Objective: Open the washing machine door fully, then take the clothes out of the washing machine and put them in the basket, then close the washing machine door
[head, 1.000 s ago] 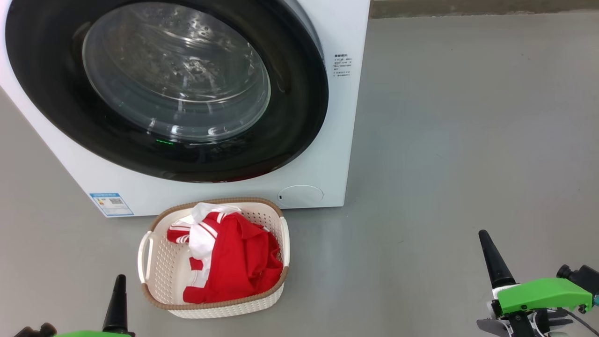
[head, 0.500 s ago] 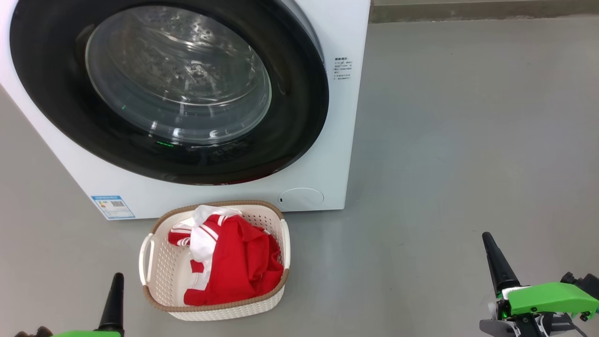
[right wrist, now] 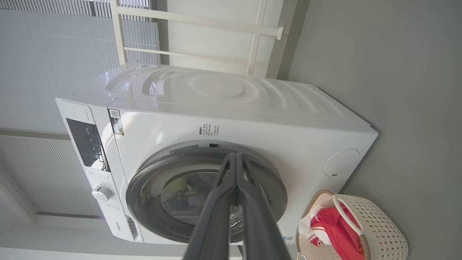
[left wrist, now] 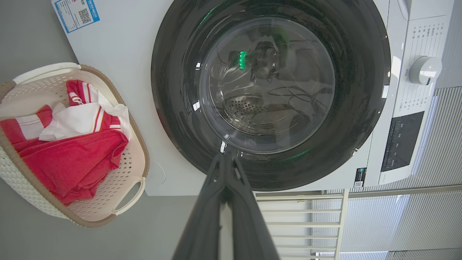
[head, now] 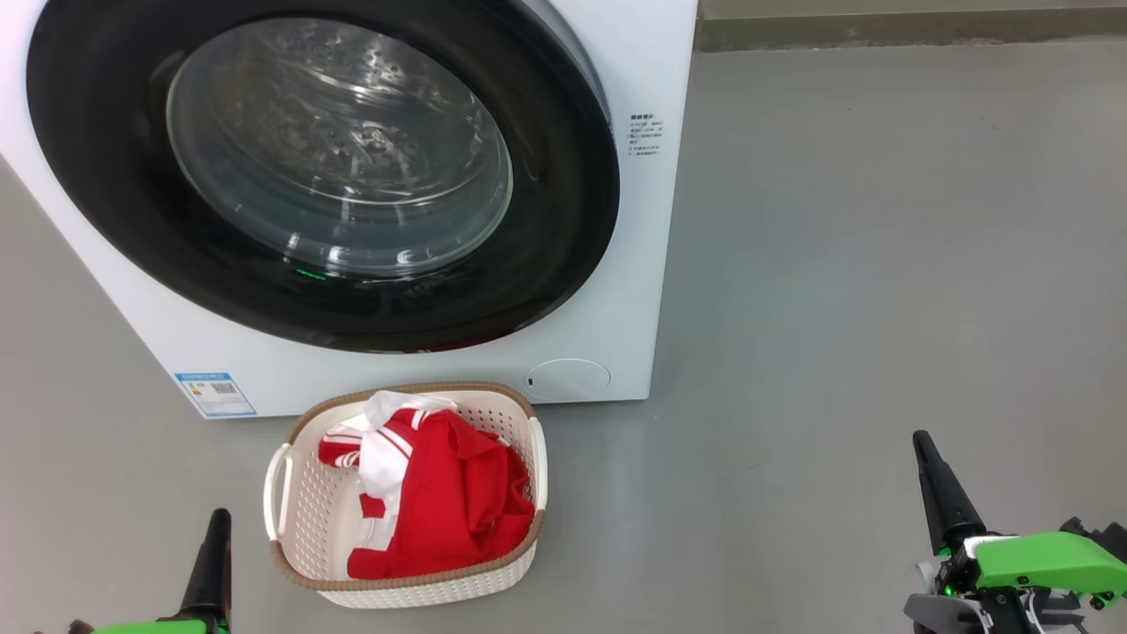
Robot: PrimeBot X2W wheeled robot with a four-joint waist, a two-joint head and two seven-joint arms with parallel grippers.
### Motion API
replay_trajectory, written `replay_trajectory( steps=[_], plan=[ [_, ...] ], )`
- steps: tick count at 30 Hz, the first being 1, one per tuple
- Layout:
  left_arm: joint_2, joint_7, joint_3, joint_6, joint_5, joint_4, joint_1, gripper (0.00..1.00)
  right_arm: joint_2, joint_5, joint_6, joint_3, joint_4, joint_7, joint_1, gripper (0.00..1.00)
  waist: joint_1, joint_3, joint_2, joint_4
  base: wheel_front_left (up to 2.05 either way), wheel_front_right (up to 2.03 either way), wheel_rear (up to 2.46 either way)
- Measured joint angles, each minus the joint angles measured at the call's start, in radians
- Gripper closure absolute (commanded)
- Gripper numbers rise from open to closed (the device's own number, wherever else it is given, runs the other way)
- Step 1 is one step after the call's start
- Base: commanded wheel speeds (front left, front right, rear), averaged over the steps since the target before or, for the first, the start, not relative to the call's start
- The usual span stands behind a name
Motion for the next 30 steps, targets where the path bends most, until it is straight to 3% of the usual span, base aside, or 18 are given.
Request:
replay_trajectory(
  steps=[11,30],
  plan=[
    [-0.006,0.027,0.013,0.0,-0.11,-0.007,-0.002,1.0,0.014,0.087,0.0,-0.024,-0.019,0.025,0.017,1.0,0.0,-0.007,0.0,0.001,0.0,0.0,0.0],
    [-0.007,0.03,0.015,0.0,-0.11,-0.01,-0.013,1.0,0.016,0.088,0.0,-0.024,-0.019,0.025,0.017,1.0,-0.0001,-0.007,0.0,0.001,0.0,0.0,0.0]
  ],
)
